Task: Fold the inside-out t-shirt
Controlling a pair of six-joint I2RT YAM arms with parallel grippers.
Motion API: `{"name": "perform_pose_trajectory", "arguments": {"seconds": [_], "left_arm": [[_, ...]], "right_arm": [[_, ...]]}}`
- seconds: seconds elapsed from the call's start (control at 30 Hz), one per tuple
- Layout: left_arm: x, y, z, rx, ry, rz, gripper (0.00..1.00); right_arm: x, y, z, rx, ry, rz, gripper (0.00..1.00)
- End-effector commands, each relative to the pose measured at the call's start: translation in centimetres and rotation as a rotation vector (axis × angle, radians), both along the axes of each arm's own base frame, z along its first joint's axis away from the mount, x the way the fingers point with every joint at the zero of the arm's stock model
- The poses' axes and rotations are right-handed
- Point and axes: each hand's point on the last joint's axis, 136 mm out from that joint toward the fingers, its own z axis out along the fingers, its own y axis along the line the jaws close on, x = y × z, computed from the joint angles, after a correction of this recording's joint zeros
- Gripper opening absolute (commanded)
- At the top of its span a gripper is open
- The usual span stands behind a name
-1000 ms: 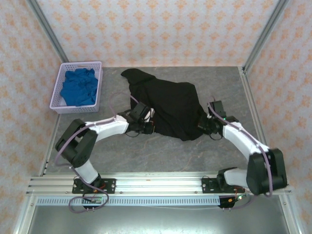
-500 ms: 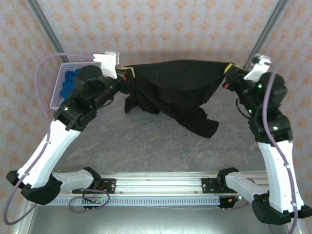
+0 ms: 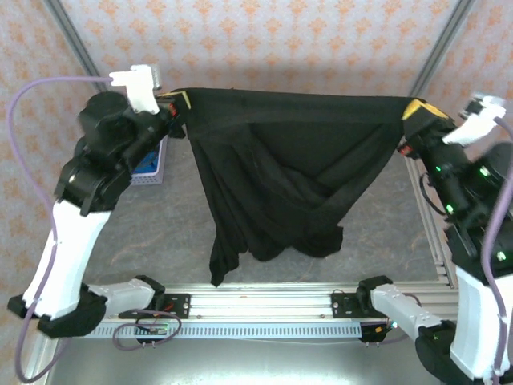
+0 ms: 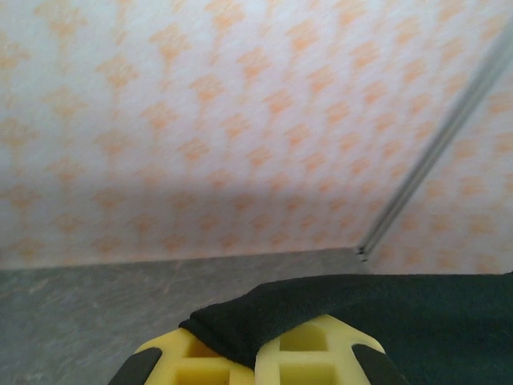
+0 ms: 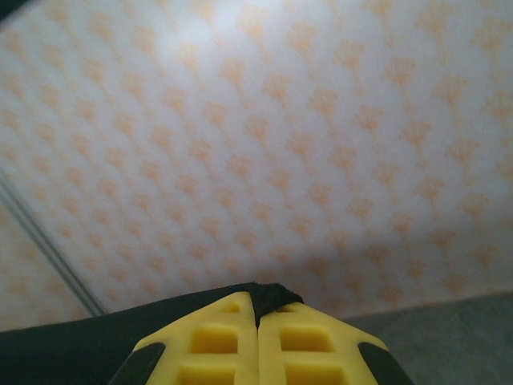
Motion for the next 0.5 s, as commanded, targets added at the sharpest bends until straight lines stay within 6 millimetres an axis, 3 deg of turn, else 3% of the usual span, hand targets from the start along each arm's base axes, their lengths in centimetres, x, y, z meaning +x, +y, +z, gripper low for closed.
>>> {"name": "perform_pose_trajectory", "arguments": {"seconds": [0.0, 0.1, 0.2, 0.27, 0.37, 0.47], "left_arm": [[4.6, -0.3, -2.2, 0.021, 0.066, 0.046, 0.0], [6.8, -1.0, 0.0, 0.029, 0.021, 0.045, 0.0], [7.2, -1.8, 4.9, 0.004, -0.072, 0.002, 0.0], [6.1, -2.0, 8.7, -0.021, -0.152, -0.028, 0.0], [4.0, -1.8, 12.9, -0.059, -0.257, -0.057, 0.0], [2.6, -1.7, 13.7, -0.074, -0.28, -0.08, 0.0]], "right_arm": [[7.5, -0.8, -2.4, -0.067, 0.072, -0.133, 0.0], [11.9, 0.4, -0.5, -0.058, 0.05, -0.106, 0.0], [13.7, 1.7, 3.8, -0.03, -0.03, -0.055, 0.0], [13.5, 2.2, 7.1, -0.023, -0.085, -0.021, 0.0], [12.3, 2.8, 10.9, -0.015, -0.168, 0.02, 0.0], [10.5, 2.9, 13.2, 0.001, -0.246, 0.043, 0.0]]}}
